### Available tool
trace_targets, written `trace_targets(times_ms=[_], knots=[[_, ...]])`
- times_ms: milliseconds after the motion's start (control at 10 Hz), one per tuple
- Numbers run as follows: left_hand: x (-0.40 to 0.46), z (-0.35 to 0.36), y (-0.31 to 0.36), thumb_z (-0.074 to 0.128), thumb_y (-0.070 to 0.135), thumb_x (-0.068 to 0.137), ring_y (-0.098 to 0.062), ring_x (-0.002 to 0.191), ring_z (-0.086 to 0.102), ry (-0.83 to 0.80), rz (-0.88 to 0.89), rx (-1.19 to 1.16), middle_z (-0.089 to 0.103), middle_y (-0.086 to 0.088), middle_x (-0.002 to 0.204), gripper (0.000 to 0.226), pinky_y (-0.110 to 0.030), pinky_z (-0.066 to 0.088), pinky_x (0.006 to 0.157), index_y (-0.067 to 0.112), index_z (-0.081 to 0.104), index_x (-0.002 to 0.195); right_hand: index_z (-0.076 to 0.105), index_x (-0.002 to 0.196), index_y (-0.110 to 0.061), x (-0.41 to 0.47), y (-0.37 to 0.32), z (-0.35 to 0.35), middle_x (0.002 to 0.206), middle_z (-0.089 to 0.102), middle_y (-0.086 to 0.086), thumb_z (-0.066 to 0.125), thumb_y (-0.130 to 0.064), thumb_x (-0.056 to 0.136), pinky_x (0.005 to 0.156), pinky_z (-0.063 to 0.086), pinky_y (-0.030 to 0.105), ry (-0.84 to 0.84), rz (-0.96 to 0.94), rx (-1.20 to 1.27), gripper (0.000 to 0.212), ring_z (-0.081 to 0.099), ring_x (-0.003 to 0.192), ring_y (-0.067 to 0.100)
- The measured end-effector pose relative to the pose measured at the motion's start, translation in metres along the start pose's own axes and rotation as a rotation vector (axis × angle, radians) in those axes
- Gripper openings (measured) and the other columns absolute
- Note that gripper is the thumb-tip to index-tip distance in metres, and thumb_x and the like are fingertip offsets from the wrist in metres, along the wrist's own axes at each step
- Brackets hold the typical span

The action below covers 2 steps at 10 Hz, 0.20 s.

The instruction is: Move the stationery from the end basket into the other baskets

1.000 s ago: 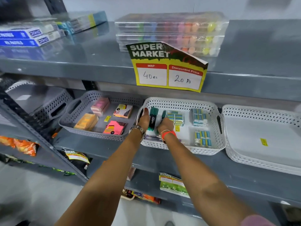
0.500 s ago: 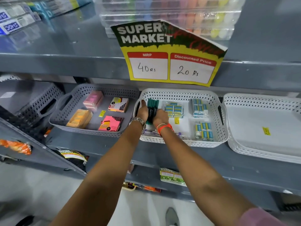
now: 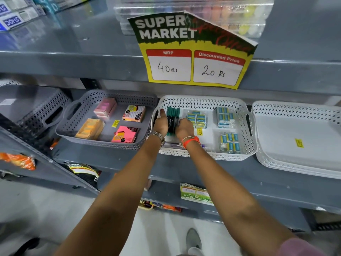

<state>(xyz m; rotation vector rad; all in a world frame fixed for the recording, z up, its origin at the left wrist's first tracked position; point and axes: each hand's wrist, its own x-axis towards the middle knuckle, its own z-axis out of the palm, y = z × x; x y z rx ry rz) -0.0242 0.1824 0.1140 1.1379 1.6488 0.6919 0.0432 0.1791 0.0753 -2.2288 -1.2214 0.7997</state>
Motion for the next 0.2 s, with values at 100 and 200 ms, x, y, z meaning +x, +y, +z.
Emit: trace_targets(times_ms=[100, 200], knots=[[-0.006, -0.003, -0.007, 0.020, 0.040, 0.101, -0.021, 0.080, 0.053, 0.010, 0.127, 0.015, 0.055, -0.010, 0.078, 0.042, -0.026, 0.039, 0.072, 0.014, 0.053, 0.100, 0.060, 0.116, 0.004, -0.012, 0.005, -0.012, 0.123, 0.063, 0.023, 0.042, 0.004, 0.093, 0.094, 0.050, 0.037, 0.055, -0.025, 0.061, 0.029, 0.059, 0.116, 0.035], [-0.019, -0.007, -0.015, 0.025, 0.035, 0.102, -0.028, 0.122, 0.048, 0.034, 0.285, 0.000, 0.054, -0.017, 0.131, 0.049, -0.029, 0.035, 0.099, 0.004, 0.049, 0.130, 0.060, 0.116, 0.005, -0.031, 0.009, -0.030, 0.123, 0.062, 0.026, 0.038, 0.001, 0.093, 0.095, 0.046, 0.036, 0.150, -0.097, 0.100, 0.032, 0.057, 0.117, 0.037]])
